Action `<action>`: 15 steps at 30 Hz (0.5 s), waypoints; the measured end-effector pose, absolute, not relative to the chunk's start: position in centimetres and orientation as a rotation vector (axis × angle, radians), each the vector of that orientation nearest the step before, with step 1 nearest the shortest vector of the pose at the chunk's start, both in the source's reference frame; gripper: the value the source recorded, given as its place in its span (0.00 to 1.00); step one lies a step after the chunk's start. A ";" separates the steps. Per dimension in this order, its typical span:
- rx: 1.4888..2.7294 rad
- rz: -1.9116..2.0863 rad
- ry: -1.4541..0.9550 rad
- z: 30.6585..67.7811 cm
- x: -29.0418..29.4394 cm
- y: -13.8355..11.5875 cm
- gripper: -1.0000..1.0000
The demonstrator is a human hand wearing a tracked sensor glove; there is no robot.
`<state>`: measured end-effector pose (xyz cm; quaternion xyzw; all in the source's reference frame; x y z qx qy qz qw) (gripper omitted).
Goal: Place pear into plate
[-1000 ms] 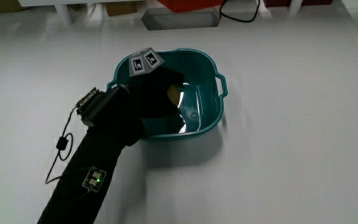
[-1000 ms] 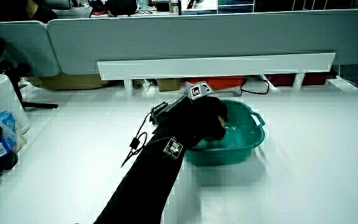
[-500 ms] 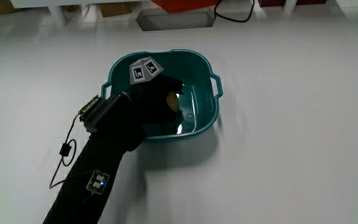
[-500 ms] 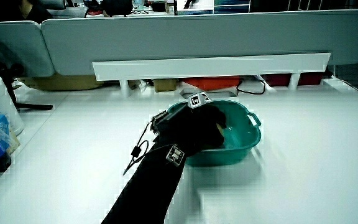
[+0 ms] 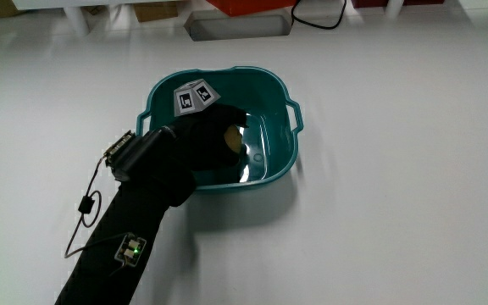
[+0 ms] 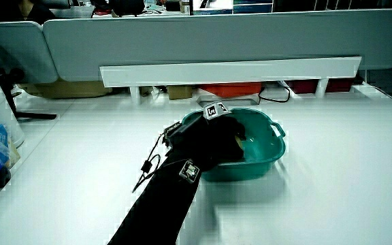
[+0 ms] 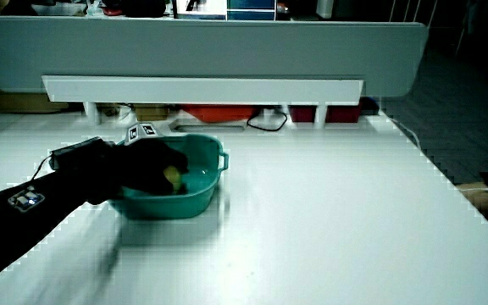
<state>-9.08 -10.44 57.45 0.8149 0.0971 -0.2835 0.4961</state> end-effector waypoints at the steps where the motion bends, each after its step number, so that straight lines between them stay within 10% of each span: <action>1: 1.960 -0.675 0.218 57.4 -9.1 -10.4 0.45; 15: 1.929 -0.618 0.230 57.5 -9.1 -10.3 0.14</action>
